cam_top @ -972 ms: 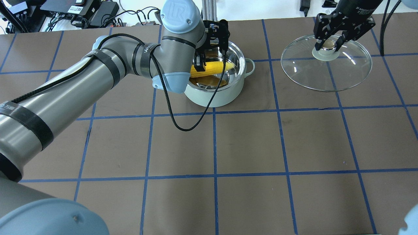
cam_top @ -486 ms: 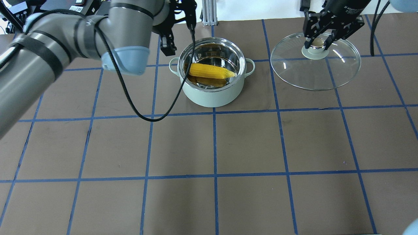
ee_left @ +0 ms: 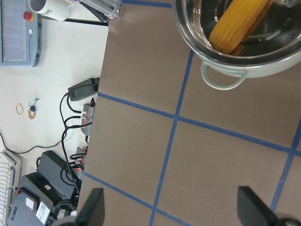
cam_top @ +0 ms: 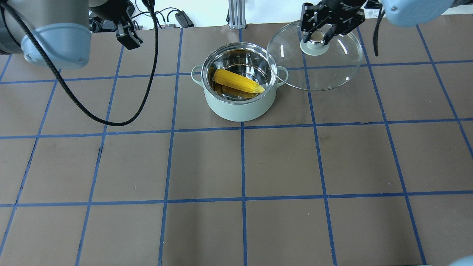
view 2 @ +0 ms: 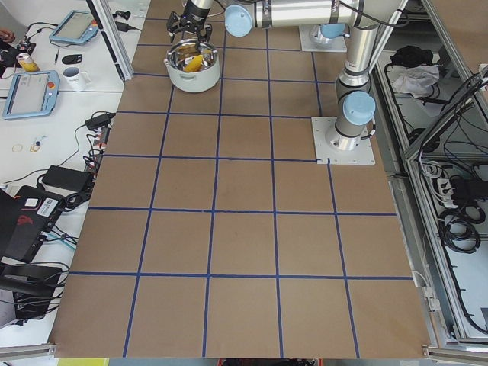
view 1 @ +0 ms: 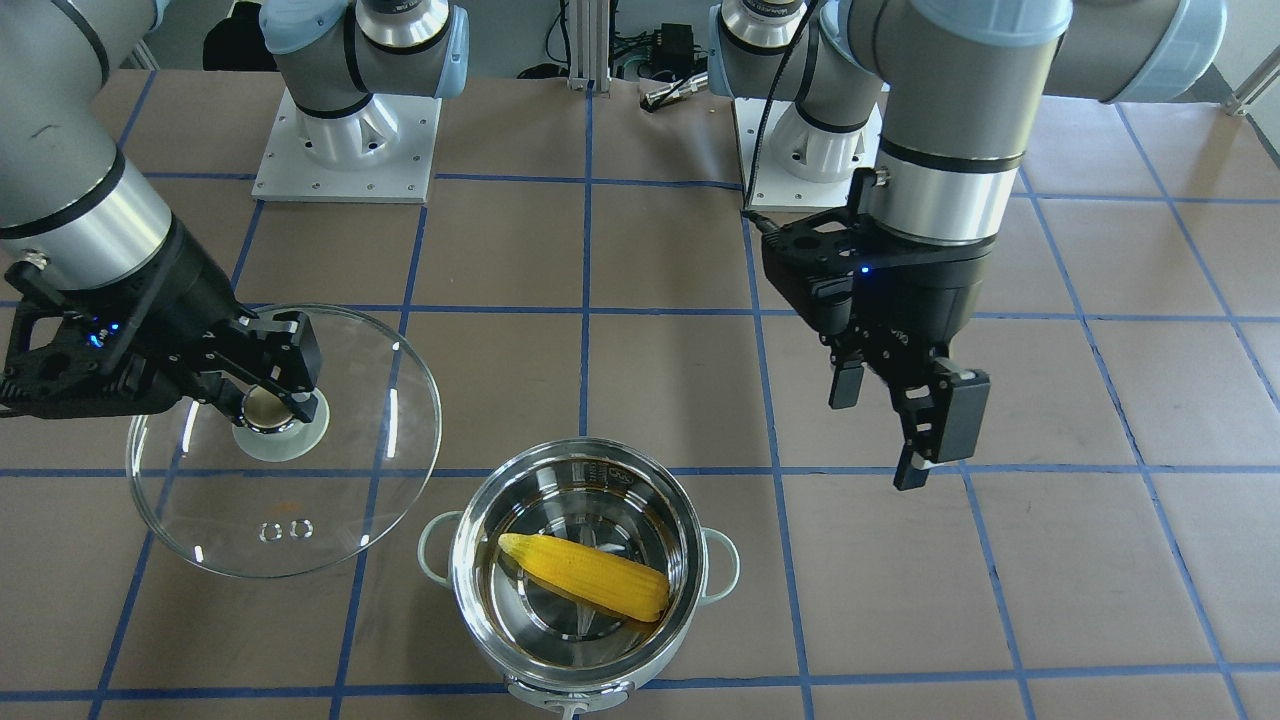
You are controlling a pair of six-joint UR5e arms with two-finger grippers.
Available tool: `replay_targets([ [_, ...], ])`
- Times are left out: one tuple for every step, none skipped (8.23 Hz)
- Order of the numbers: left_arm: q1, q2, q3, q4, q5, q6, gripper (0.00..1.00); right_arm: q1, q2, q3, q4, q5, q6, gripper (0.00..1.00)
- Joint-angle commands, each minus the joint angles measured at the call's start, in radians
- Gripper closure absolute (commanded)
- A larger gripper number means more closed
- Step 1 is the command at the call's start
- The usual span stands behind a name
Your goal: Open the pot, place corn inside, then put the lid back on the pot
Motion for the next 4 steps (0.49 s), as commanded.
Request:
replay_targets([
  [0.029, 0.014, -0.003, -0.004, -0.064, -0.127, 0.0, 0.127, 0.066, -0.015, -0.146, 0.015, 0.169, 0.83],
  [0.032, 0.014, -0.006, -0.004, -0.092, -0.257, 0.0, 0.15, 0.085, -0.02, -0.187, 0.05, 0.213, 0.83],
  [0.034, 0.014, -0.009, -0.005, -0.092, -0.41, 0.0, 0.157, 0.105, -0.02, -0.216, 0.075, 0.248, 0.83],
  [0.034, 0.014, -0.016, -0.005, -0.095, -0.538, 0.0, 0.161, 0.119, -0.02, -0.22, 0.1, 0.268, 0.83],
])
